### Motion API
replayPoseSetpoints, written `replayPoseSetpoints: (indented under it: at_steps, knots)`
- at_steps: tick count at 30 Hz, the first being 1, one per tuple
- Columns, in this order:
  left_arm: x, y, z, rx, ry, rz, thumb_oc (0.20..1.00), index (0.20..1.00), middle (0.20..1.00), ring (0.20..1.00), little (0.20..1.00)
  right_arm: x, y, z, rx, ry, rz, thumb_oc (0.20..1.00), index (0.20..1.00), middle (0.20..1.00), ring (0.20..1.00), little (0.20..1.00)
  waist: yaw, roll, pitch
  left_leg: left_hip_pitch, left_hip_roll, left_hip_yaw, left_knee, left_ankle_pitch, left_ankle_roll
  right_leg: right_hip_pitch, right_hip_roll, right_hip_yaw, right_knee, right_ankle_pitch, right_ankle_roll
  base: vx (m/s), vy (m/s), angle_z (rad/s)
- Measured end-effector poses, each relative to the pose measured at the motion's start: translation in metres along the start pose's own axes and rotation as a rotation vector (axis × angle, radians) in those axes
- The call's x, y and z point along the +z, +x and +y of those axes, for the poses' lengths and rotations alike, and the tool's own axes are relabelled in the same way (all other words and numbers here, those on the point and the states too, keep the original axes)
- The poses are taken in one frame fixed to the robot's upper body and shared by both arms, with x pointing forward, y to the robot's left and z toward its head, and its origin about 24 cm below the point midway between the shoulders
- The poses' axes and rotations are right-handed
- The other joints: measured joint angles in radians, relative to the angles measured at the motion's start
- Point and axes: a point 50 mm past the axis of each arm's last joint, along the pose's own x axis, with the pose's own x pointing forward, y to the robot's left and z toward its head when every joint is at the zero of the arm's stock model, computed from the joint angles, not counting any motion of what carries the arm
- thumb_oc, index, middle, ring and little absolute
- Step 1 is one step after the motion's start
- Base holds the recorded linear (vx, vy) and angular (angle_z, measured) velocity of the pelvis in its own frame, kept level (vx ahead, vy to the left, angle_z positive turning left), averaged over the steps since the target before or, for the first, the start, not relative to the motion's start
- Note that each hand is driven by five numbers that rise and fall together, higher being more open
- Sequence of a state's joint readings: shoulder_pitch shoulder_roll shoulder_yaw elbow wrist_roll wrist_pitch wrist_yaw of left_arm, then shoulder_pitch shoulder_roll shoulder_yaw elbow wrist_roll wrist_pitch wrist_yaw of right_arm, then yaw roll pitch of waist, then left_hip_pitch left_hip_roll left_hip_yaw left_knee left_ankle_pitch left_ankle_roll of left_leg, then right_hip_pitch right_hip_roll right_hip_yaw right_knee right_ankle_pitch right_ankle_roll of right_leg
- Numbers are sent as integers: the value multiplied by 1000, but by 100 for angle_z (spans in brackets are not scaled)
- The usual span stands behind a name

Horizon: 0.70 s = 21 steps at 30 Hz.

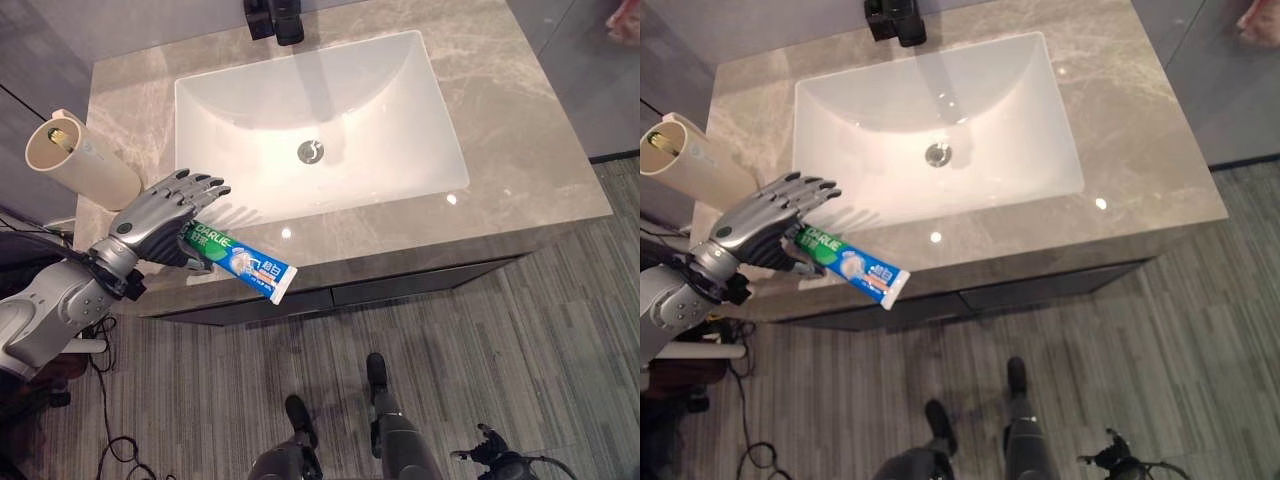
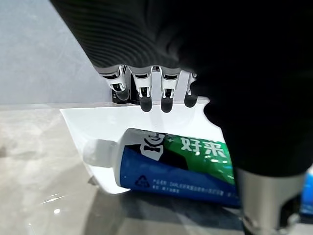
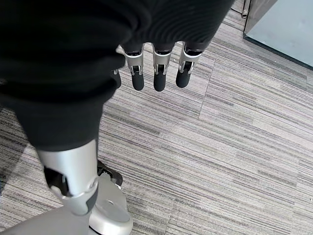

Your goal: Put brush and paste in cup on sink, flatten towel.

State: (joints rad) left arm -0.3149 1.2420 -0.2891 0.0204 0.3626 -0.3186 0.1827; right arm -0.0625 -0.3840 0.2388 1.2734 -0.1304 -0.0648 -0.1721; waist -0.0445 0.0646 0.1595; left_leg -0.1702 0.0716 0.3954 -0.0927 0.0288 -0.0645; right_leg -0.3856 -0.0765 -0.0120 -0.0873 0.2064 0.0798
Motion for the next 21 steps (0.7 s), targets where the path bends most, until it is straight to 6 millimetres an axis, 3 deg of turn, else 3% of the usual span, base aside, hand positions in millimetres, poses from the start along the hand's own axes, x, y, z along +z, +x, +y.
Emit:
replayPoseSetpoints:
  at_steps: [21]
  knots:
    - [-3,7,-1,-85,-4,1,1000,1000,1000,1000,1000,0,-1,5,13,4,4,1000,1000,1000,1000,1000,0,4,-19,-7,1,7,0,3,-4,-12,3,7,0,4,-5,0,0,0]
